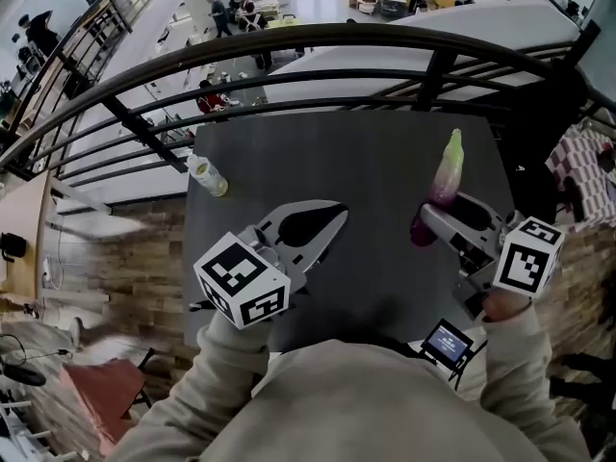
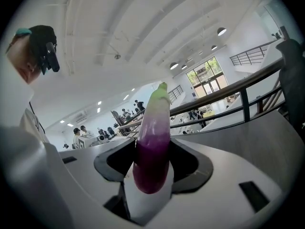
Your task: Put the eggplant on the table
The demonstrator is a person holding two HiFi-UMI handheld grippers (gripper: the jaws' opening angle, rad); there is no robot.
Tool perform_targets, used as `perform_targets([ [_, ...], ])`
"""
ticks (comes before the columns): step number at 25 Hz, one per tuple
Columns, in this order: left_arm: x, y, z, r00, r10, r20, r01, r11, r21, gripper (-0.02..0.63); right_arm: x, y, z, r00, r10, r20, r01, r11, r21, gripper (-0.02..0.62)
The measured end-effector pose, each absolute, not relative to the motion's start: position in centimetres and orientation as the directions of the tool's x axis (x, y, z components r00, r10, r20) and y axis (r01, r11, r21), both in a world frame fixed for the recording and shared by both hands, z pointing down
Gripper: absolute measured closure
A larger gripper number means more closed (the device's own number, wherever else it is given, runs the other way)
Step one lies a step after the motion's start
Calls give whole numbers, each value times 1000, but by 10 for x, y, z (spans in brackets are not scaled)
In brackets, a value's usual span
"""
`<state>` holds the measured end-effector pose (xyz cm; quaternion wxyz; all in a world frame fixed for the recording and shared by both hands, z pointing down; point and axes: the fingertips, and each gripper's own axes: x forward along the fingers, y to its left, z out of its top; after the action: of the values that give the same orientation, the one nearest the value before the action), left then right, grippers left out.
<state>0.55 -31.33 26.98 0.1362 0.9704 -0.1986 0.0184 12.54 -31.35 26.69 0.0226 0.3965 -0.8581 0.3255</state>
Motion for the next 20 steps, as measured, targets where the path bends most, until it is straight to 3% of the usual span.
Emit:
perform_targets([
  [20, 5, -315, 262, 871, -478, 112, -489, -832, 263, 604, 119, -330, 262, -765, -594, 249, -613, 554, -562, 360],
])
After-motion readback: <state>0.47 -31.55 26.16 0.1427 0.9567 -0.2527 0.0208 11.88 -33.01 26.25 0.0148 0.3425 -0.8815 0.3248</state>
